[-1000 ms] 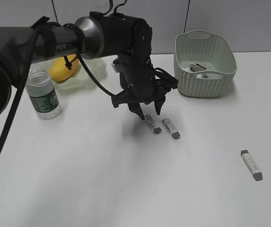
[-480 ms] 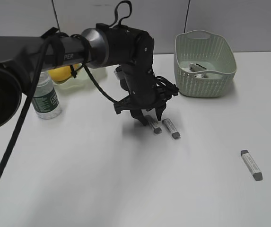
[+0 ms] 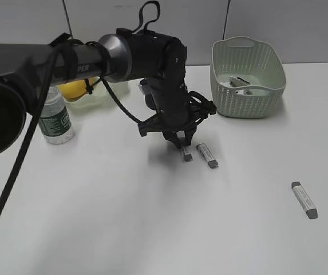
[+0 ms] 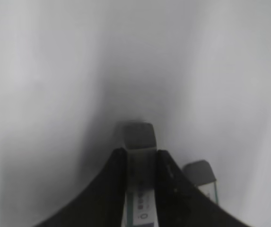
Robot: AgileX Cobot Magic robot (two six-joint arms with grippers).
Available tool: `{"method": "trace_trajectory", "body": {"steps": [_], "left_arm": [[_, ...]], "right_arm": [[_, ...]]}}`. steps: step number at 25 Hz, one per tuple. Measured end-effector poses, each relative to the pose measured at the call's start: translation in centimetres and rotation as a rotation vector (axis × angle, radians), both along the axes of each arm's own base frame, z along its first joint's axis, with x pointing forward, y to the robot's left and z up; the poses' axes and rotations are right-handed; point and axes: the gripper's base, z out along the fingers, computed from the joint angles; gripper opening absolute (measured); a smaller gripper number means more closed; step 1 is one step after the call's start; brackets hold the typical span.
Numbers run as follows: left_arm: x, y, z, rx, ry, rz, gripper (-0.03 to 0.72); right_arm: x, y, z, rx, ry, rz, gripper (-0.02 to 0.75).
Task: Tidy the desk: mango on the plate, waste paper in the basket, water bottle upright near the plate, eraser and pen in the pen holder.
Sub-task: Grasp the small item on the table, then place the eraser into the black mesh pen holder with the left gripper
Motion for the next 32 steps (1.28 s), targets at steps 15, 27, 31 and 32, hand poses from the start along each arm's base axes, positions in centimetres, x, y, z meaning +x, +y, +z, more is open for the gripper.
{"method": "trace_trajectory", "body": {"steps": [15,27,31,32], "left_arm": [[2.7,5.4,16.5,0.056,-0.628,-0.25,0.139],[8.2,11.6,17.3,-0.135,-0.789,-0.326,0.139],[9.1,11.3,14.7,-0.14,-0.758,-0.322,0.139],[9.3,11.0,14.0,-0.141,-0.753,-0.322,0.139]], "right_arm": [[0.0,0.0,0.0,0.0,0.0,0.0,0.456],[0.0,0.0,0.0,0.0,0.0,0.0,0.447],[0.0,0.0,0.0,0.0,0.0,0.0,0.447],[0.0,0.0,0.0,0.0,0.0,0.0,0.447]]}}
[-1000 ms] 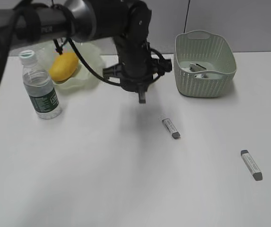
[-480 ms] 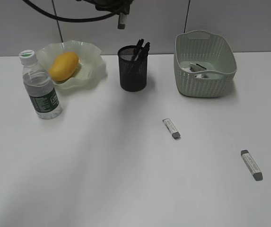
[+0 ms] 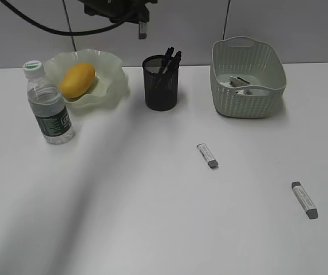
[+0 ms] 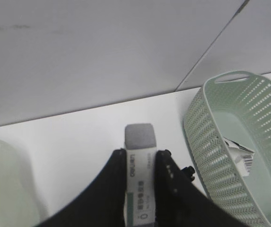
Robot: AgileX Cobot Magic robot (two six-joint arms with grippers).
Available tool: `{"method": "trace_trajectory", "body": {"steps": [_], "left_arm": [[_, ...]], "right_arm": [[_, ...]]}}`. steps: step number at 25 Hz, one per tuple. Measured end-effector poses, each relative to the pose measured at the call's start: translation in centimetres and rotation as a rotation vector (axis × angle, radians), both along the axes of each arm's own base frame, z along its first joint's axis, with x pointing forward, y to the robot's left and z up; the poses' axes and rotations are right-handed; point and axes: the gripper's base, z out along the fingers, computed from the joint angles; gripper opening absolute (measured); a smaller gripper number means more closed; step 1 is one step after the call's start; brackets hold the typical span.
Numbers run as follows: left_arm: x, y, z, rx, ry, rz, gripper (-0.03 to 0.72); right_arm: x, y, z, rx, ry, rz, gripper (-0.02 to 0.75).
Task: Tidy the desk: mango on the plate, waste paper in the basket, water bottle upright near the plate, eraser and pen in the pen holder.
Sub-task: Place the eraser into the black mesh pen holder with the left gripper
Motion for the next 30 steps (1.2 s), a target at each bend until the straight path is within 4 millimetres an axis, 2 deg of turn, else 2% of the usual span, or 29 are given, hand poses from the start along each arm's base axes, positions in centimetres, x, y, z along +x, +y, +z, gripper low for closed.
{"method": "trace_trajectory", "body": {"steps": [5,11,21,23,26,27,28,30], "left_arm": [[0.3,-1.5,-1.9,-0.022,-0.008,-0.002,0.139],[-0.3,-3.8,-3.7,0.005,-0.016,-0.043,0.139],[-0.3,-3.7,-4.1,0.142,-0.061,-0.081,0.142],[-0.4,-3.6,-4.3,0.152,-0.045,-0.086,0.201],[-0.5,-3.6,-4.4,0.157,-0.034,-0.09,0.407],[-0.5,-3.6,-4.4,0.159,-0.03,-0.09,0.455],[-0.5,-3.6,-4.4,0.161,-0.026,-0.092,0.495],[-0.6,-3.6,-4.4,0.165,-0.017,-0.094,0.529]], "right_arm": [[0.0,0.0,0.0,0.0,0.0,0.0,0.447],[0.0,0.0,0.0,0.0,0.0,0.0,0.442],[0.0,0.0,0.0,0.0,0.0,0.0,0.438],[0.0,0.0,0.0,0.0,0.0,0.0,0.438],[0.0,0.0,0.0,0.0,0.0,0.0,0.438],[0.0,0.0,0.0,0.0,0.0,0.0,0.438],[0.0,0.0,0.0,0.0,0.0,0.0,0.438],[0.0,0.0,0.0,0.0,0.0,0.0,0.438]]}}
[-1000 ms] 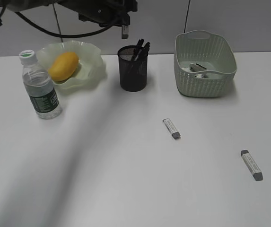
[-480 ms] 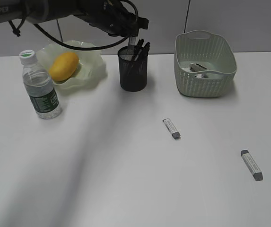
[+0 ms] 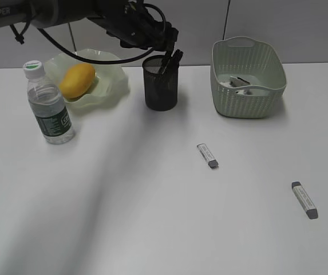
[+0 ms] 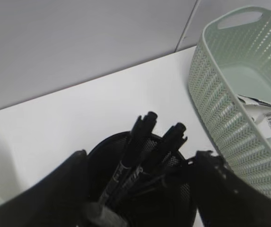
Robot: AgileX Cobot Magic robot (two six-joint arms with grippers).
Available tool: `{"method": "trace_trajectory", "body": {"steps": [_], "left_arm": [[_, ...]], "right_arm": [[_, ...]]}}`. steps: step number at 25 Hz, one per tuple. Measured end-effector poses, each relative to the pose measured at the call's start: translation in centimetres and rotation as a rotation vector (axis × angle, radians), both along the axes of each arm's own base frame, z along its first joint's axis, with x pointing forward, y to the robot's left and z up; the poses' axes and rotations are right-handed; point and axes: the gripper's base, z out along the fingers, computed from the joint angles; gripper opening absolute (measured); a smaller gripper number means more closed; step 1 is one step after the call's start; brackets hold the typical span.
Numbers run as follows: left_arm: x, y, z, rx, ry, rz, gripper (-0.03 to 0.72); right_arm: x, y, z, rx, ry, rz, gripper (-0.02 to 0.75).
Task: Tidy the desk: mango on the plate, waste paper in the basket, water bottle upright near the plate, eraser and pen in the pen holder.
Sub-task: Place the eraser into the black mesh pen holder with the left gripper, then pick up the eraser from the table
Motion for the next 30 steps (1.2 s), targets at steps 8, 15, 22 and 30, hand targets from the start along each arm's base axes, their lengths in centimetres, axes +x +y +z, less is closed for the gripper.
{"method": "trace_trajectory", "body": {"steps": [8,15,22,30], "left_arm": [[-1.9,1.3,3.9,0.099,0.039,-0.032,0.547],[-4.4,6.9,9.2,0.264,0.169,0.016,0.517],[-4.5,16.8,12.3,0.276,0.289,0.19,0.509],[-8.7,25.9,15.1,0.255,0.309,0.376,0.508]], "right_arm": [[0.0,0.0,0.0,0.0,0.0,0.0,0.438],[0.0,0.0,0.3,0.003,-0.017,-0.001,0.438],[1.7,0.4,3.9,0.049,0.038,0.001,0.438],[9.2,1.2,8.9,0.037,0.28,0.002,0.438]]}}
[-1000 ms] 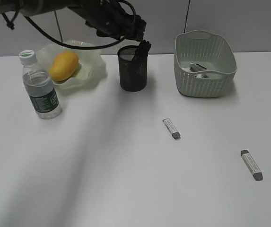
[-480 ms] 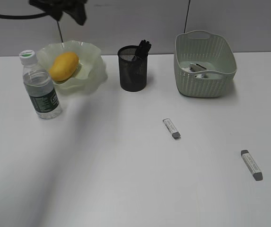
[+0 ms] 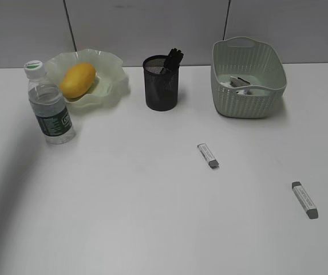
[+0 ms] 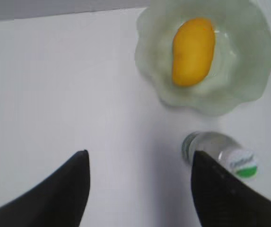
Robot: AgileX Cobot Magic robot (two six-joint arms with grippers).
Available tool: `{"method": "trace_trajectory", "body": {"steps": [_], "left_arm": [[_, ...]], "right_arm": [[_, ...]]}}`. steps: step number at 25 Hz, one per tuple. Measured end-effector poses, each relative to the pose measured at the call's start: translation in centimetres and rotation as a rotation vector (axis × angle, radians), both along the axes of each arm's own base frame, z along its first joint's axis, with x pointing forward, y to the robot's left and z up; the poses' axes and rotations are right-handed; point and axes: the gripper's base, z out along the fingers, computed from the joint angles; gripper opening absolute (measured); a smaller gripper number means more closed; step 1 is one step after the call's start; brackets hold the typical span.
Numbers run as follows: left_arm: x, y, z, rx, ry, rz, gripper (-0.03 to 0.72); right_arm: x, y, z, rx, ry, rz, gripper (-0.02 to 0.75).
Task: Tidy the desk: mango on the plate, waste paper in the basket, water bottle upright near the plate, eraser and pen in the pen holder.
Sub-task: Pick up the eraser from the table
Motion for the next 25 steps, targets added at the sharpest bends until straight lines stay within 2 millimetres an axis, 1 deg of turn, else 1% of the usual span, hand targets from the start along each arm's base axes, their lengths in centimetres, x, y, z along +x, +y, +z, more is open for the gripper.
{"method": "trace_trajectory", "body": {"steps": [1,3,4,5,6,9,11,12,15,16,18,19,21,22,25], "left_arm": [[-1.0,0.7,0.0,0.007,0.012,0.005,0.508],[-3.0,1.5,-1.2,0.019,0.071,0.009,0.508],[-4.2,1.7,-1.6,0.021,0.093,0.01,0.508],[-5.5,1.8,-1.6,0.023,0.102,0.01,0.508],[-6.7,1.8,-2.0,0.024,0.116,0.009,0.508],[-10.8,1.7,-1.9,0.025,0.074,0.009,0.508],[-13.6,1.6,-2.0,0.025,0.02,0.01,0.508],[-15.0,1.5,-1.8,0.026,-0.013,0.011,0.508],[-18.9,1.4,-2.8,0.03,-0.065,0.013,0.508],[-20.1,1.3,-2.8,0.031,-0.092,0.014,0.508],[-22.5,1.3,-3.5,0.032,-0.118,0.013,0.508],[-23.7,1.2,-3.6,0.033,-0.143,0.014,0.508],[-26.1,1.1,-4.0,0.031,-0.194,0.014,0.508],[-27.0,1.0,-4.2,0.025,-0.215,0.014,0.508],[-29.2,0.7,-5.4,-0.006,-0.253,0.012,0.508]], "right_arm": [[1.1,0.1,0.4,-0.002,0.044,0.003,0.438],[3.3,0.5,1.0,0.005,0.096,0.009,0.438],[4.4,0.6,1.4,0.011,0.113,0.012,0.438],[6.0,0.9,1.4,0.017,0.148,0.016,0.438],[6.8,1.0,1.7,0.022,0.158,0.018,0.438],[9.7,1.4,1.9,0.029,0.23,0.026,0.438],[11.9,1.8,1.7,0.045,0.276,0.034,0.438],[13.0,2.2,1.5,0.051,0.297,0.045,0.438],[15.5,3.5,0.8,0.039,0.341,0.088,0.438],[16.4,4.3,0.4,0.031,0.362,0.113,0.438],[17.6,5.6,-0.1,0.021,0.381,0.151,0.438],[18.3,6.5,-0.6,0.017,0.394,0.171,0.438],[19.6,8.1,-1.8,0.003,0.427,0.204,0.438],[20.1,8.9,-2.4,-0.01,0.445,0.22,0.438],[21.6,11.5,-5.2,-0.09,0.513,0.26,0.438]]}}
